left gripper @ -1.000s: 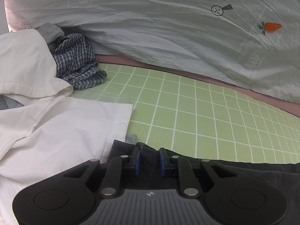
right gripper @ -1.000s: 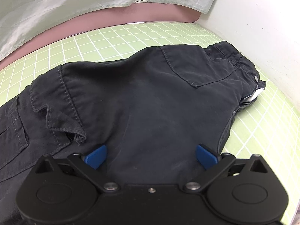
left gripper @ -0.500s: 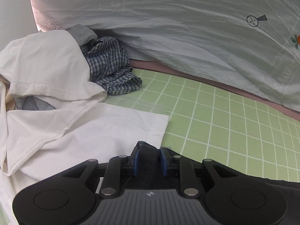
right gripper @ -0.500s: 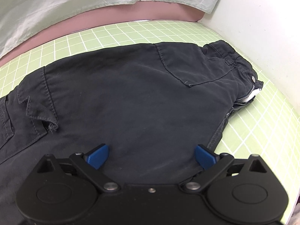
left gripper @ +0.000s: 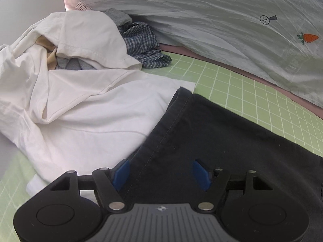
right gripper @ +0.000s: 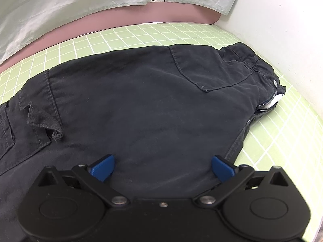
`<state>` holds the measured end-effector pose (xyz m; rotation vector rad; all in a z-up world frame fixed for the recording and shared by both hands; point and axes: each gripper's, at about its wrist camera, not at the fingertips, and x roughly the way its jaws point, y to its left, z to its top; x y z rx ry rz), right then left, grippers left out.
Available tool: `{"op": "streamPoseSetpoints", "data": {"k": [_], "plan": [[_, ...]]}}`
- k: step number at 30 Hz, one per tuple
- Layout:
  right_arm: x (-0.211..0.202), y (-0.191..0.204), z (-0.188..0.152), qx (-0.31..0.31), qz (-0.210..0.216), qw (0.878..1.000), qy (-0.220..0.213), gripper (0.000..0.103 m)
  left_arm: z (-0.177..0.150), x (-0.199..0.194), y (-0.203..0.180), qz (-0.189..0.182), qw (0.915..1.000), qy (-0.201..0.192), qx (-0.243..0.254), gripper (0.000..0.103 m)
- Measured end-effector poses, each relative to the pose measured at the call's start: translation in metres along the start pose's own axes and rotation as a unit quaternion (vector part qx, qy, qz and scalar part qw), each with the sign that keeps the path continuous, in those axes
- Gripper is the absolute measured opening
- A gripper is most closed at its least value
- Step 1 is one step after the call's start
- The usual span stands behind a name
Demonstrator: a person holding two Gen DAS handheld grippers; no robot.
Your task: Fold clothes
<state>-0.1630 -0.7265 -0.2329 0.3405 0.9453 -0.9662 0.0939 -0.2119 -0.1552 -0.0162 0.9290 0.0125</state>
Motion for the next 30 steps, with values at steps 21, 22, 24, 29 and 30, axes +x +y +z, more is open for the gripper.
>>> {"op": "streamPoseSetpoints", "data": {"k": [21, 22, 24, 29, 30], "plan": [[-0.003, 0.001, -0.001, -0.008, 0.005, 1.0, -0.003, 0.103, -0.027, 0.011, 0.02, 0.032, 0.9991, 0.028, -0.008, 0.077], [-0.003, 0.001, -0.001, -0.008, 0.005, 1.0, -0.003, 0.103, -0.029, 0.012, 0.021, 0.035, 0.9988, 0.032, -0.012, 0.079], [-0.003, 0.001, -0.001, -0.007, 0.004, 1.0, -0.002, 0.103, -0.033, 0.008, 0.028, 0.038, 0.9981, 0.033, -0.035, 0.08], [-0.004, 0.003, -0.001, -0.007, 0.002, 1.0, -0.002, 0.103, -0.049, -0.006, 0.052, 0.016, 0.9923, 0.024, -0.121, 0.08], [-0.004, 0.003, -0.002, -0.006, 0.001, 1.0, -0.003, 0.103, -0.052, -0.006, 0.055, 0.011, 0.9908, 0.023, -0.133, 0.08]]}}
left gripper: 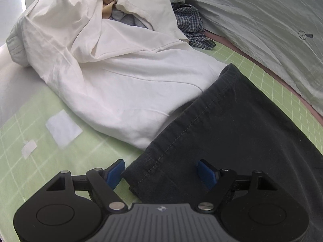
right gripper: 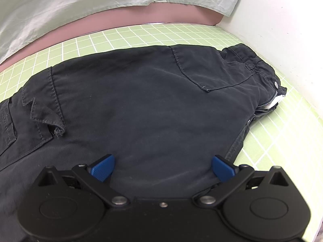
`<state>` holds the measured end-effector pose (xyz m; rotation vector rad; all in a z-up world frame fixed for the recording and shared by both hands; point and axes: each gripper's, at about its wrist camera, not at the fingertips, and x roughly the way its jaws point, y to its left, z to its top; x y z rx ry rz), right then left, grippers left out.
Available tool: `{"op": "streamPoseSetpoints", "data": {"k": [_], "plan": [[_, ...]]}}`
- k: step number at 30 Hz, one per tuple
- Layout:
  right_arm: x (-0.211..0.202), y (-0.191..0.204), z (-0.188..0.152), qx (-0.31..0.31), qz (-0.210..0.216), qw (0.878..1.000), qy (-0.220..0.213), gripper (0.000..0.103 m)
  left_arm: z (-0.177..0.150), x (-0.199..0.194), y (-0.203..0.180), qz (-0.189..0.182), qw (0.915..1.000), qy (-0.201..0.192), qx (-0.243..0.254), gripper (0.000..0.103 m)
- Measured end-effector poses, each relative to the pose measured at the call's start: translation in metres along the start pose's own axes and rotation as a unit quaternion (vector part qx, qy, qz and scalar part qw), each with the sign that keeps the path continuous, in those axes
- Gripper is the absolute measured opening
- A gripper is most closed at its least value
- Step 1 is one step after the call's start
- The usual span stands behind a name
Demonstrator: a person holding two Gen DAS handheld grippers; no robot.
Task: Fold clothes
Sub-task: 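Grasp the trouser leg with the left gripper and fold it over the other leg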
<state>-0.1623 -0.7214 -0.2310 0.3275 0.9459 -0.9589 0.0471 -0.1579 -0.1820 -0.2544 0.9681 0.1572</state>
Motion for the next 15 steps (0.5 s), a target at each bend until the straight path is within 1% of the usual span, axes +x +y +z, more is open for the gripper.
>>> {"op": "streamPoseSetpoints", "data": {"k": [2, 6, 11, 13, 14, 15], "plan": [[0.0, 0.001, -0.001, 0.001, -0.002, 1.0, -0.002, 0.103, -0.004, -0.003, 0.003, -0.004, 0.9998, -0.006, -0.016, 0.08], [-0.001, 0.001, -0.001, 0.002, -0.003, 1.0, -0.003, 0.103, -0.013, -0.008, 0.002, -0.013, 0.9992, -0.02, -0.032, 0.08], [-0.002, 0.001, -0.002, 0.002, -0.002, 1.0, -0.005, 0.103, -0.031, -0.012, -0.009, 0.011, 0.999, -0.041, -0.014, 0.078], [-0.002, 0.001, -0.002, 0.003, -0.003, 1.0, -0.007, 0.103, -0.035, -0.013, -0.013, 0.016, 0.9987, -0.047, -0.009, 0.077], [-0.002, 0.001, -0.003, 0.003, -0.003, 1.0, -0.008, 0.103, -0.036, -0.013, -0.014, 0.018, 0.9986, -0.05, -0.005, 0.074], [-0.002, 0.001, -0.003, 0.003, -0.003, 1.0, -0.009, 0.103, -0.036, -0.013, -0.015, 0.021, 0.9984, -0.053, -0.003, 0.07]]}}
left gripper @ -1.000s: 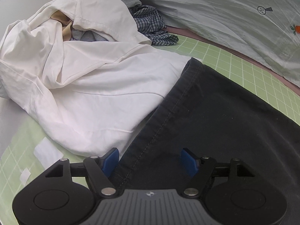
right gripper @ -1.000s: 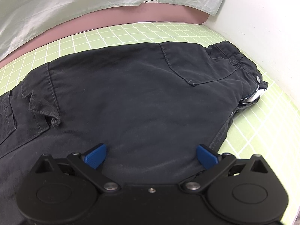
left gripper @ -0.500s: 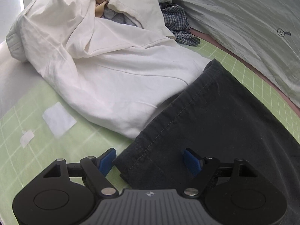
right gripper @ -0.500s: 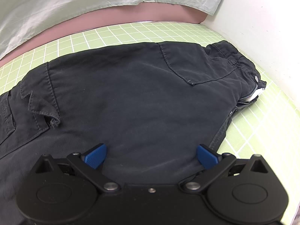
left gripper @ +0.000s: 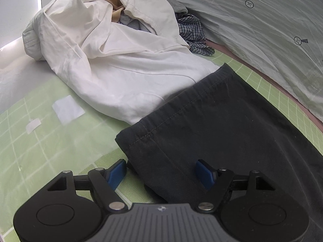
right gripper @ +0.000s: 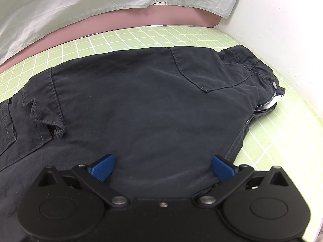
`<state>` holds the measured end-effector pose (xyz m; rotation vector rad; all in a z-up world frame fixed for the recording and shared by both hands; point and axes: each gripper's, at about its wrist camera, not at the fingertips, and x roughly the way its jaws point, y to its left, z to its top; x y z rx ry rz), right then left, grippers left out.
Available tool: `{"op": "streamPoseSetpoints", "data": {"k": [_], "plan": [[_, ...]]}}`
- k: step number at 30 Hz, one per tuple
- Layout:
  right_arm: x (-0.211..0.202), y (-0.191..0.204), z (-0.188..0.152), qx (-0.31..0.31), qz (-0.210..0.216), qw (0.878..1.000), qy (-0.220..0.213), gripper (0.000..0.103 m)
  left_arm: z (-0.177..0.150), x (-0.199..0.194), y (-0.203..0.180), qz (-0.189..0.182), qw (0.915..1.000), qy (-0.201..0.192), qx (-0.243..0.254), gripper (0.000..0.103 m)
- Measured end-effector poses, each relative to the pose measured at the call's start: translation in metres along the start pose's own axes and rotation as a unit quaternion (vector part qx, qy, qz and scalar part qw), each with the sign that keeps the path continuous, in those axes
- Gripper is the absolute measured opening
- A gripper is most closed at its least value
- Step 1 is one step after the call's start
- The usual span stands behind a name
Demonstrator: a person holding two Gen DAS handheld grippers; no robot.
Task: Fold clothes
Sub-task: 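Grasp the trouser leg with the left gripper and fold it over the other leg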
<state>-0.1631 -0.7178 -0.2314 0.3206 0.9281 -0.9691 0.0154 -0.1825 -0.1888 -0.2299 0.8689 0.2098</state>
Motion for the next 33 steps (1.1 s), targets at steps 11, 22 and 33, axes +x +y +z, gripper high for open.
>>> {"op": "streamPoseSetpoints", "data": {"k": [11, 22, 33], "plan": [[0.001, -0.002, 0.001, 0.0, 0.004, 1.0, -0.003, 0.103, 0.017, -0.018, -0.011, -0.096, 0.9945, -0.041, 0.003, 0.014], [-0.005, -0.01, 0.005, -0.001, 0.033, 0.999, 0.011, 0.103, 0.021, -0.063, -0.115, -0.251, 0.9564, -0.078, 0.127, 0.014], [-0.011, -0.021, -0.001, -0.015, 0.073, 0.997, 0.002, 0.103, -0.103, -0.056, -0.202, -0.297, 0.882, 0.056, 0.362, 0.014]]}}
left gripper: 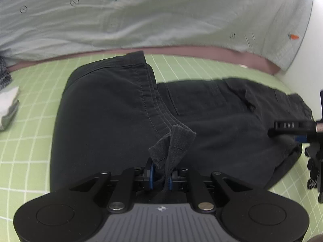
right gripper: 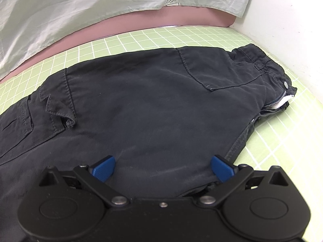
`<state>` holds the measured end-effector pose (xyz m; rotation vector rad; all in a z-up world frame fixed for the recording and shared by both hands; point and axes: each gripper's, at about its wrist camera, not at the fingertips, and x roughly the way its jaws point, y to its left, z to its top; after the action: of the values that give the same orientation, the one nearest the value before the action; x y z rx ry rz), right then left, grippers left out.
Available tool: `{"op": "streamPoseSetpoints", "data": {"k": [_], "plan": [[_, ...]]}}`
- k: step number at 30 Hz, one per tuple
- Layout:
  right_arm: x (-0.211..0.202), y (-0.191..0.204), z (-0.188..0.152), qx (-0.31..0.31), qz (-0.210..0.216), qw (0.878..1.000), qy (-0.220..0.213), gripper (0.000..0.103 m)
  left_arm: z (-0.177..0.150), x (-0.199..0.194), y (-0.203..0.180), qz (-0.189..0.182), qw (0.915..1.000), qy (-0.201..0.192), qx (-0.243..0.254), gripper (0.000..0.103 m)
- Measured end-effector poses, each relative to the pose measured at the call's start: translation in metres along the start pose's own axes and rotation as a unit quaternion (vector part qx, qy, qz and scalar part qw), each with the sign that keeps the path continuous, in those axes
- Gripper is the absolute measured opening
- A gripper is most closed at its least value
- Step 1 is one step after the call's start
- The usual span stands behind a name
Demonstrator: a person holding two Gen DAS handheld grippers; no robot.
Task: Fold clothes
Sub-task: 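Grasp the trouser leg with the left gripper and fold it over the other leg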
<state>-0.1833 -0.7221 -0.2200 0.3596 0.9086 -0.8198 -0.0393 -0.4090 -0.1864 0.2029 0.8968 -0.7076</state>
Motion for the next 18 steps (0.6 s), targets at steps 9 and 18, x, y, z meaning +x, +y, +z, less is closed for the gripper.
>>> {"op": "streamPoseSetpoints", "data": {"k": [9, 18], "plan": [[0.001, 0.001, -0.002, -0.005, 0.006, 1.0, 0.001, 0.103, 0.005, 0.003, 0.003, -0.023, 0.999, 0.034, -0.021, 0.044], [-0.01, -0.009, -0.004, 0.005, 0.031, 0.999, -0.004, 0.102, 0.011, -0.015, -0.003, -0.029, 0.9978, 0.029, -0.051, 0.062]]}}
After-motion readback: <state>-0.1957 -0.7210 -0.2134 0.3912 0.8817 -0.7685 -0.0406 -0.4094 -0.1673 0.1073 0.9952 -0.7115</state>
